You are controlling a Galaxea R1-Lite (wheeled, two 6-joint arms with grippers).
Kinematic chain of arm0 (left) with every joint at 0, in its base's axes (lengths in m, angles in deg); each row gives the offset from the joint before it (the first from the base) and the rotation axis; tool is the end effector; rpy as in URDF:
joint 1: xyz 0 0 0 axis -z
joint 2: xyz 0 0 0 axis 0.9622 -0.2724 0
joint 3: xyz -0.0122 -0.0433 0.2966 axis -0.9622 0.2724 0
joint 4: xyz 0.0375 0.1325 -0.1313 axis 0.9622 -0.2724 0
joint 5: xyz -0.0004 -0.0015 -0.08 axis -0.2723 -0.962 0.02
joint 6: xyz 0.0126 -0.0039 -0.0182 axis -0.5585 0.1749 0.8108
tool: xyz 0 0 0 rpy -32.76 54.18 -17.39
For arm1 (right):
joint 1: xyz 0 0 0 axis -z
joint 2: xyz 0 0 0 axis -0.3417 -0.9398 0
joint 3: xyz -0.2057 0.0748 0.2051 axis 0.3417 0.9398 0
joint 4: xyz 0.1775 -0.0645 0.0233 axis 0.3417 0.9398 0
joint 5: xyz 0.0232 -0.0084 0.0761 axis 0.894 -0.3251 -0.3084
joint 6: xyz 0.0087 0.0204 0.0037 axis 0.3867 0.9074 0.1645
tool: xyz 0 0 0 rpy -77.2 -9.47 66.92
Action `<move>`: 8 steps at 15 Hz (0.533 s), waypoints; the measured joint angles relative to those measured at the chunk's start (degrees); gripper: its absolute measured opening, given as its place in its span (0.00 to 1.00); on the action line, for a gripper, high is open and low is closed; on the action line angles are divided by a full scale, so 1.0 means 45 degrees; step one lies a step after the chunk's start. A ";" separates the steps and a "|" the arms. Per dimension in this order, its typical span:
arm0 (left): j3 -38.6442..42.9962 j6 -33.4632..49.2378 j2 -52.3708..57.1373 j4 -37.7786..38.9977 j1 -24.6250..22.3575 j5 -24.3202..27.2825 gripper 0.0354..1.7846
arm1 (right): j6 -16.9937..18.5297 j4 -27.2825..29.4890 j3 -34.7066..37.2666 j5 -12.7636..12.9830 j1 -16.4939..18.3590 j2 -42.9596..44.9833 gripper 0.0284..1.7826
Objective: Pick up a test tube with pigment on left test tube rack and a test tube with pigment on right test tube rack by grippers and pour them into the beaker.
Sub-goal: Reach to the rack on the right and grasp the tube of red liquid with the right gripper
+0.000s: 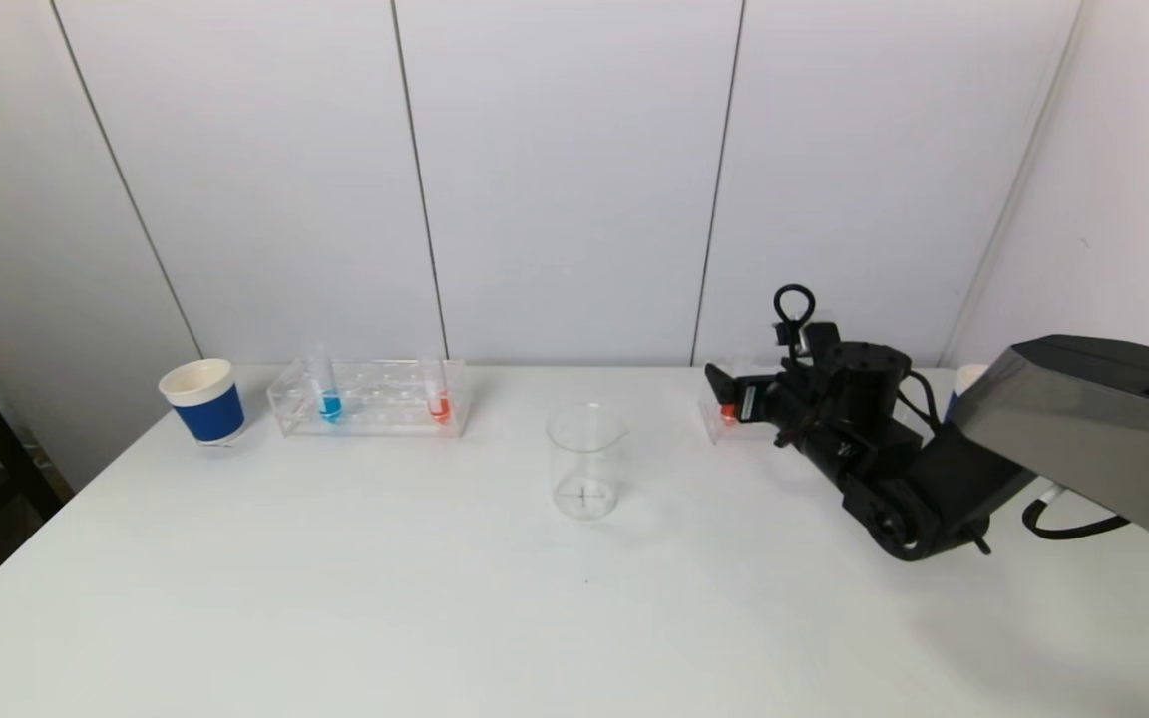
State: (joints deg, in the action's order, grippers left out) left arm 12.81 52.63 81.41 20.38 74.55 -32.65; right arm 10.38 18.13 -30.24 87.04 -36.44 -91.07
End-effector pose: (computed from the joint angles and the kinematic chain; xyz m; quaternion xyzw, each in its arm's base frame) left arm -0.0251 -0.0012 0.0763 0.0568 0.0171 -0.0317 0.9977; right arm 0.4065 0.1173 0.0491 0.0308 0.0626 0.0797 0.9944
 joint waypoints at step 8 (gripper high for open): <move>0.0000 0.0000 0.0000 0.0000 -0.0005 0.0000 0.99 | -0.0008 0.0054 0.0005 0.0000 -0.0011 -0.0011 0.82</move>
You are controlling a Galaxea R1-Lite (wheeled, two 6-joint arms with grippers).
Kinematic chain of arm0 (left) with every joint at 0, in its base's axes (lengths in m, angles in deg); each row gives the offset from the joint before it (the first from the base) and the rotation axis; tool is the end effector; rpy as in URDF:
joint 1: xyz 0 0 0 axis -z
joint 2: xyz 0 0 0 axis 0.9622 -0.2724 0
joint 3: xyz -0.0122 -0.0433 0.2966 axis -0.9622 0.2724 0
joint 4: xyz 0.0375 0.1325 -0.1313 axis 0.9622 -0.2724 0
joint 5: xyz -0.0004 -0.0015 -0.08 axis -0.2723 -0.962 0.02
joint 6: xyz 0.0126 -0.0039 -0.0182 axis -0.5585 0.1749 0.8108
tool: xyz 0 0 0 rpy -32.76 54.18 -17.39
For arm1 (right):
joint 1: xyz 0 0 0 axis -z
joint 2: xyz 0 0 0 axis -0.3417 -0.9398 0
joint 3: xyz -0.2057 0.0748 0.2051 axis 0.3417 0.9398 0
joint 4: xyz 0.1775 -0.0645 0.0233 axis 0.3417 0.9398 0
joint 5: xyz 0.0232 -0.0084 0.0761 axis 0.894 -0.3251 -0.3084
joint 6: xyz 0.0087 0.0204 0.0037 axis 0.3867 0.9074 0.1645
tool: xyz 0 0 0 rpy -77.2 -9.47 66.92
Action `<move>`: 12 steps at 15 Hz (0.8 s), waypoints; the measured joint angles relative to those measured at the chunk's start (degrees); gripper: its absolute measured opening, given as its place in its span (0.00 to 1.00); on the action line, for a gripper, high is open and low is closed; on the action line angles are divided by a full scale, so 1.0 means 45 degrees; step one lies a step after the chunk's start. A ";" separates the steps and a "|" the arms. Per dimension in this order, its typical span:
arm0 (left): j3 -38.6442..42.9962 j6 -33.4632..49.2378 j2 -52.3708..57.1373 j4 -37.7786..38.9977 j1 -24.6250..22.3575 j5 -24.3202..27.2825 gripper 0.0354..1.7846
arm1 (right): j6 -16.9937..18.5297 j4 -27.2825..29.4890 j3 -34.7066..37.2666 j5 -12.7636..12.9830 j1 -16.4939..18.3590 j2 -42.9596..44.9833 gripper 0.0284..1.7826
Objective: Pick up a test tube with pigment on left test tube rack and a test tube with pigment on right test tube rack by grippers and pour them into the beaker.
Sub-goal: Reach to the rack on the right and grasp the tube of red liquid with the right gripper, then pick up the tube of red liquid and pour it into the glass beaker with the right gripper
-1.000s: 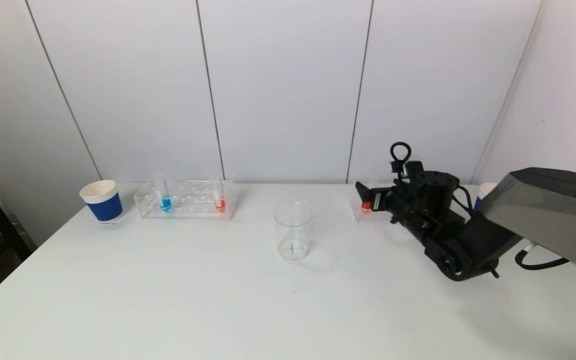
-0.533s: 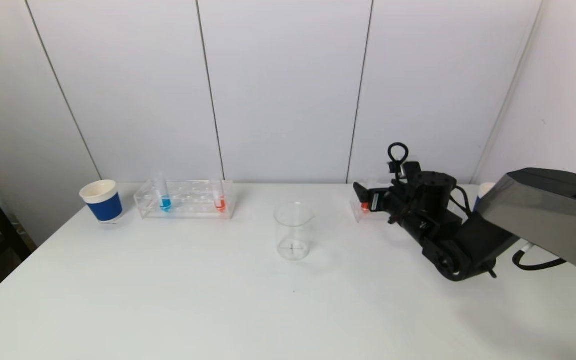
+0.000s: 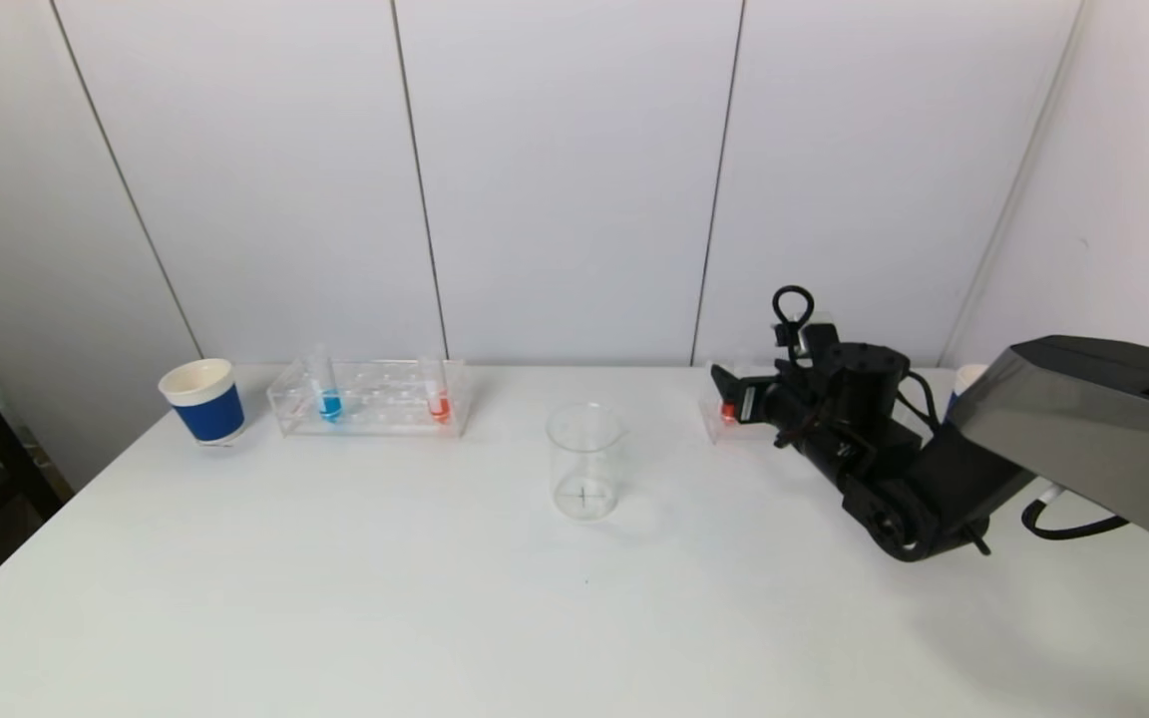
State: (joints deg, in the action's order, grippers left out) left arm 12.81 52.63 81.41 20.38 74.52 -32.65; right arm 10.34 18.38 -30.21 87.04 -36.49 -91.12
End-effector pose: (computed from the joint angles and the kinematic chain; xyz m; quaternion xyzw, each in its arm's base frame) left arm -0.0251 -0.0012 0.0763 0.0567 0.0171 -0.0314 0.9977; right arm 0.4063 0.1177 0.0482 0.0298 0.0654 0.0800 0.9942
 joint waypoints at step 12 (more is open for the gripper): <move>0.0000 0.0005 0.0000 0.0000 0.0005 -0.0005 0.99 | -0.0019 0.0003 -0.0041 -0.0038 0.0000 -0.0087 0.25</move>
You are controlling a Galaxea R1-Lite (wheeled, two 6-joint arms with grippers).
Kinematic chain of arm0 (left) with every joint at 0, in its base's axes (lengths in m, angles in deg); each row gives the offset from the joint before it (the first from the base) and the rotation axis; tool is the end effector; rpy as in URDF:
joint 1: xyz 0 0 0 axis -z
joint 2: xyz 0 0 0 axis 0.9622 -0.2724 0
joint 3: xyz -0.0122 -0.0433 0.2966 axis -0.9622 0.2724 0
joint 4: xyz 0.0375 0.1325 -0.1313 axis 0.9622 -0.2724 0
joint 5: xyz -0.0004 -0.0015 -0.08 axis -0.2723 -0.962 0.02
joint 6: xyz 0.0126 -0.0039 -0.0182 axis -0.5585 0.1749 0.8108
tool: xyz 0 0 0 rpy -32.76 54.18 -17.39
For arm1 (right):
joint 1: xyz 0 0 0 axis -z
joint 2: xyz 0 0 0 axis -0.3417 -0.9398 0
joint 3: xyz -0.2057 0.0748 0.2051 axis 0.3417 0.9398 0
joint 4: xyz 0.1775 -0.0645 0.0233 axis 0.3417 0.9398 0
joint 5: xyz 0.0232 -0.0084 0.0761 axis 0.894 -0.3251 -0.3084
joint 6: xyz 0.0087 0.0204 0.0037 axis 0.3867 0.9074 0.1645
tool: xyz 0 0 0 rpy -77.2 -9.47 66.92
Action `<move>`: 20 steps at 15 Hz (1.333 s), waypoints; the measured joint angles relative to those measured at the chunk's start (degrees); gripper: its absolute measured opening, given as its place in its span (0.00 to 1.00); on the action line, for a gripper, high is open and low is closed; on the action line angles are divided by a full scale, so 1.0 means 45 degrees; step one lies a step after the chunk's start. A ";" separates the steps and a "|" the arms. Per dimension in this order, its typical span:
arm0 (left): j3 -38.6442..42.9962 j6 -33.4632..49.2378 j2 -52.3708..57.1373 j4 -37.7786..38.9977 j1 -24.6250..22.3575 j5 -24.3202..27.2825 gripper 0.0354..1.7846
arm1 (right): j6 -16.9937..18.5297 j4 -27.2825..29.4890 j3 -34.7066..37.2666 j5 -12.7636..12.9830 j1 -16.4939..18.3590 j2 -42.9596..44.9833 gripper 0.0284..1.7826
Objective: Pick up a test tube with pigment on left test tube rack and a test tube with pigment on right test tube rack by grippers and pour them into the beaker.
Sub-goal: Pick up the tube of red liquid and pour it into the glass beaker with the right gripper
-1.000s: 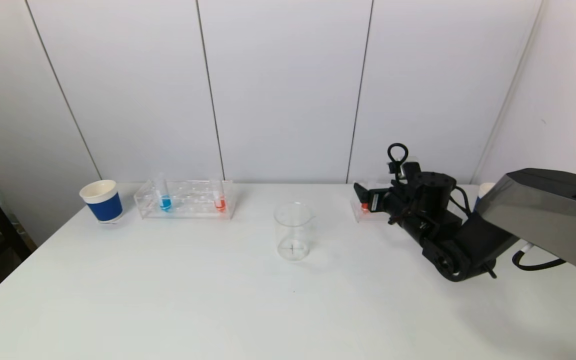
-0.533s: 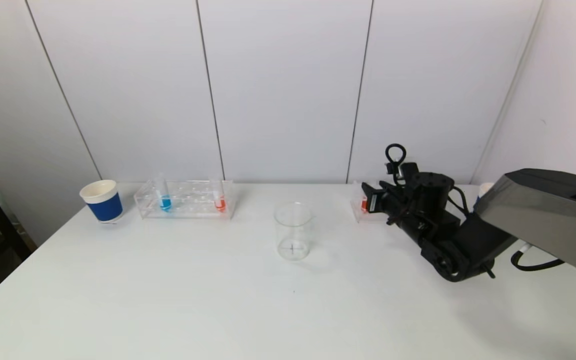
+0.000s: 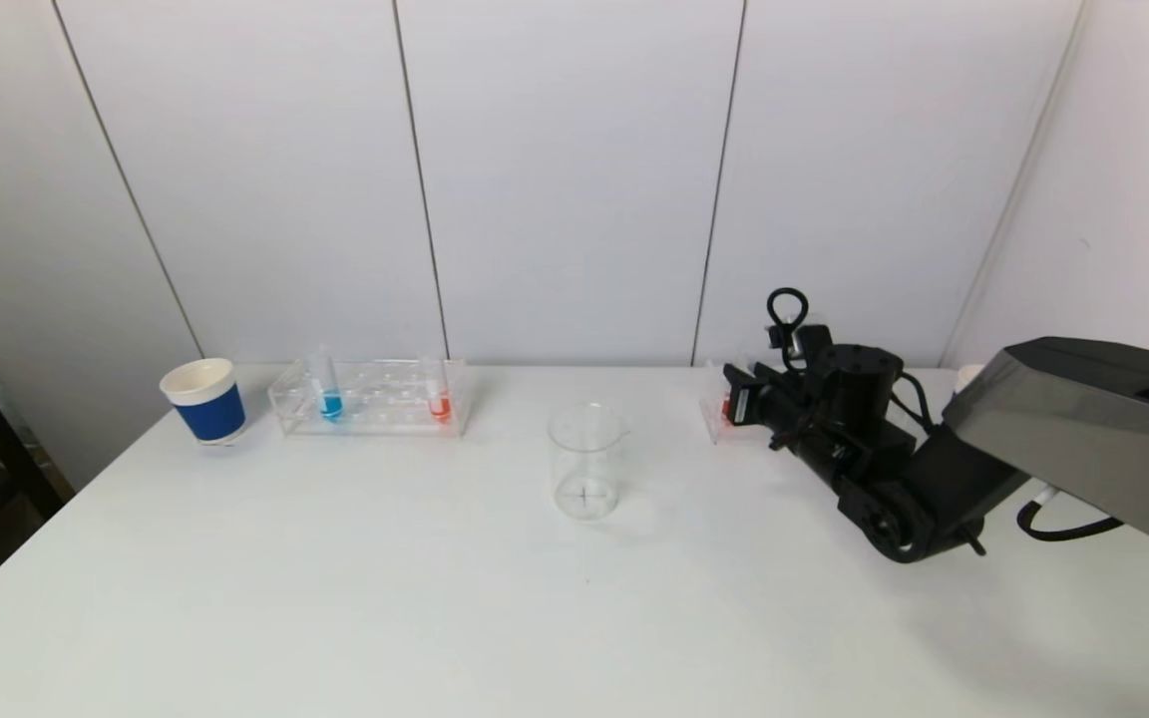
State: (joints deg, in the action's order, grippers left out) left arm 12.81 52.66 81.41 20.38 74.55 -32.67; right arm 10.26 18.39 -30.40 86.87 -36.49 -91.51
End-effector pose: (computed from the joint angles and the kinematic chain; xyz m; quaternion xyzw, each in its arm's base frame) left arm -0.0251 -0.0012 0.0763 0.0565 0.0171 -0.0315 0.9978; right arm 0.4072 0.1180 0.0460 0.0288 0.0672 0.0814 0.9940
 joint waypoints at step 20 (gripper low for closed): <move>0.0000 -0.0005 0.0000 0.0000 -0.0005 0.0000 0.99 | -0.0385 0.0618 -0.0184 -0.0005 -0.0030 0.0742 0.25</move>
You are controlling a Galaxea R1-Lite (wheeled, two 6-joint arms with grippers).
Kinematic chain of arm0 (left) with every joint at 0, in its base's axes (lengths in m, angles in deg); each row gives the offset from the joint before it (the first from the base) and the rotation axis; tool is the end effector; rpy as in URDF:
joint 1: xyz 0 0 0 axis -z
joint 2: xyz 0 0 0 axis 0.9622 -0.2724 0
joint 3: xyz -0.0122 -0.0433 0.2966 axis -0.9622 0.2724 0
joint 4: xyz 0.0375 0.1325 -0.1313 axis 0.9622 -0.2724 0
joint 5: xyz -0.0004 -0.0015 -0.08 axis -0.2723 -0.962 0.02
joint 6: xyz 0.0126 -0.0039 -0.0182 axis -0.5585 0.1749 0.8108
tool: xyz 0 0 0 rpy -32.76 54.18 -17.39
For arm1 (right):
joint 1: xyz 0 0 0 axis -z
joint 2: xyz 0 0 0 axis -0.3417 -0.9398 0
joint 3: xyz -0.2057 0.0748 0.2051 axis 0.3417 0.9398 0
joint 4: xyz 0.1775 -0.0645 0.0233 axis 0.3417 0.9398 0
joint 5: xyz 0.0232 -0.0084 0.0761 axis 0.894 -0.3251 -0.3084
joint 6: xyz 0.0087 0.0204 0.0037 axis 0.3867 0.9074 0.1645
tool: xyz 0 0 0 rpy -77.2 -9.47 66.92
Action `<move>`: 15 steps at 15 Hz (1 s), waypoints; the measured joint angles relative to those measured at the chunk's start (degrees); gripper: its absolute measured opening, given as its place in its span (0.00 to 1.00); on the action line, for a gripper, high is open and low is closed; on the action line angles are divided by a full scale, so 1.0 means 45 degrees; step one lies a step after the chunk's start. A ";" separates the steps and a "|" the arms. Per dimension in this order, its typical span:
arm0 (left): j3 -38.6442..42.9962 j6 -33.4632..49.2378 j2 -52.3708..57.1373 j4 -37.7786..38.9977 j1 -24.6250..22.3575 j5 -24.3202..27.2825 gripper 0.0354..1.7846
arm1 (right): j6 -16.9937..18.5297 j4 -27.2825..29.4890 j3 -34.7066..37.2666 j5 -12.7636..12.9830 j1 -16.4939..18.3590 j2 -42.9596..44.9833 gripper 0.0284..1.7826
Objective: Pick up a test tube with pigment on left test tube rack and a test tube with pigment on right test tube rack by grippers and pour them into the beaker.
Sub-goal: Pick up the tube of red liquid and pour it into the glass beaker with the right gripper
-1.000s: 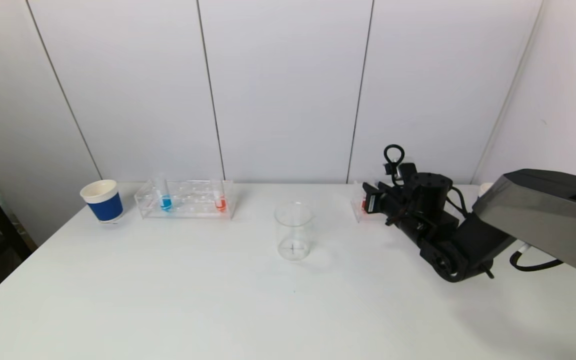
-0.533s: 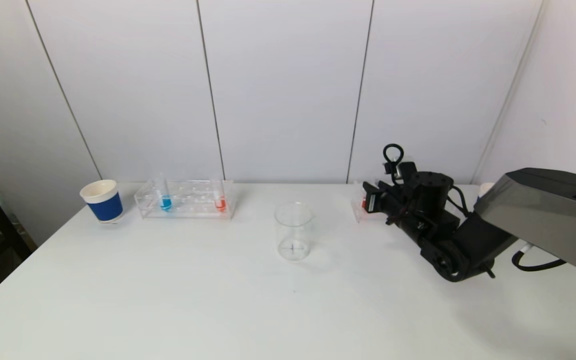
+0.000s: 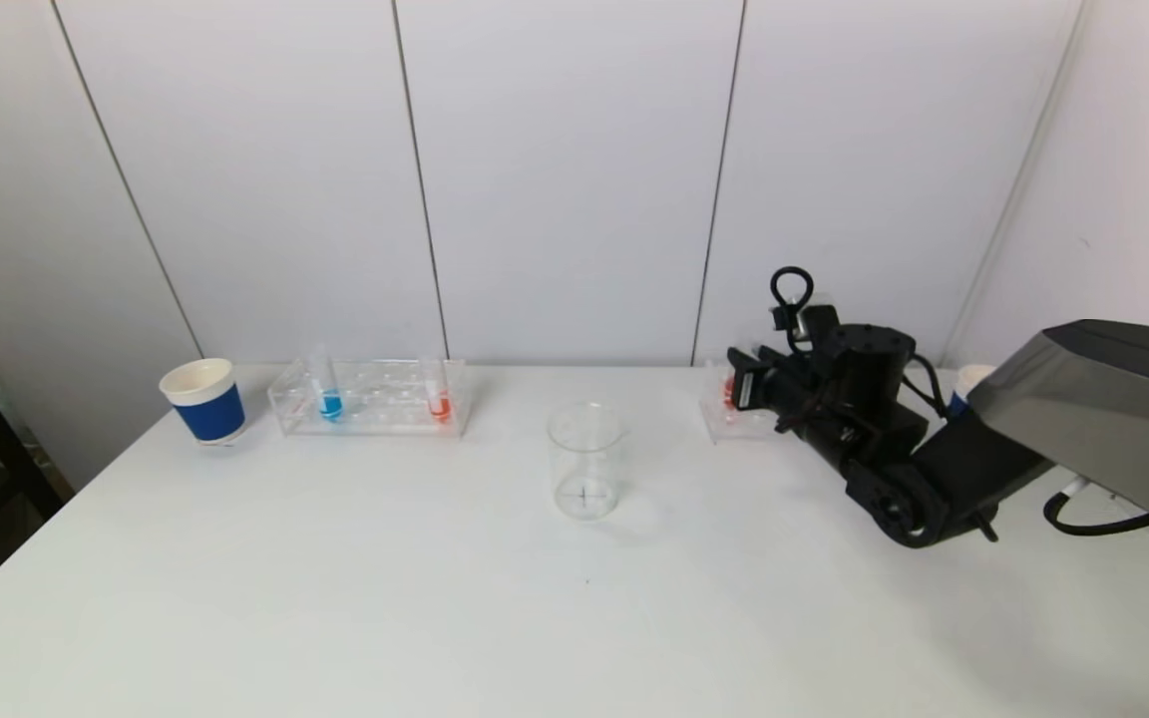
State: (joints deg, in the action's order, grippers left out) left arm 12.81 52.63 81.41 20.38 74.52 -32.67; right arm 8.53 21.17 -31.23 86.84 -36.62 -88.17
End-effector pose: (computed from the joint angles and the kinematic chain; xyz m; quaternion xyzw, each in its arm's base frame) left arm -0.0251 -0.0012 0.0763 0.0568 0.0171 -0.0312 0.9978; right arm 0.4054 0.1184 0.0689 0.0162 0.0541 0.0842 0.9948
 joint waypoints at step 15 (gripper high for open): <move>0.0000 0.0000 0.0000 0.0000 0.0000 0.0005 0.99 | -0.0176 0.2360 -0.1428 -0.0146 0.0141 0.1406 0.25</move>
State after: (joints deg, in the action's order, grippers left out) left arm 12.81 52.63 81.41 20.38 74.52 -32.65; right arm 7.74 31.79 -37.65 86.18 -35.99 -81.84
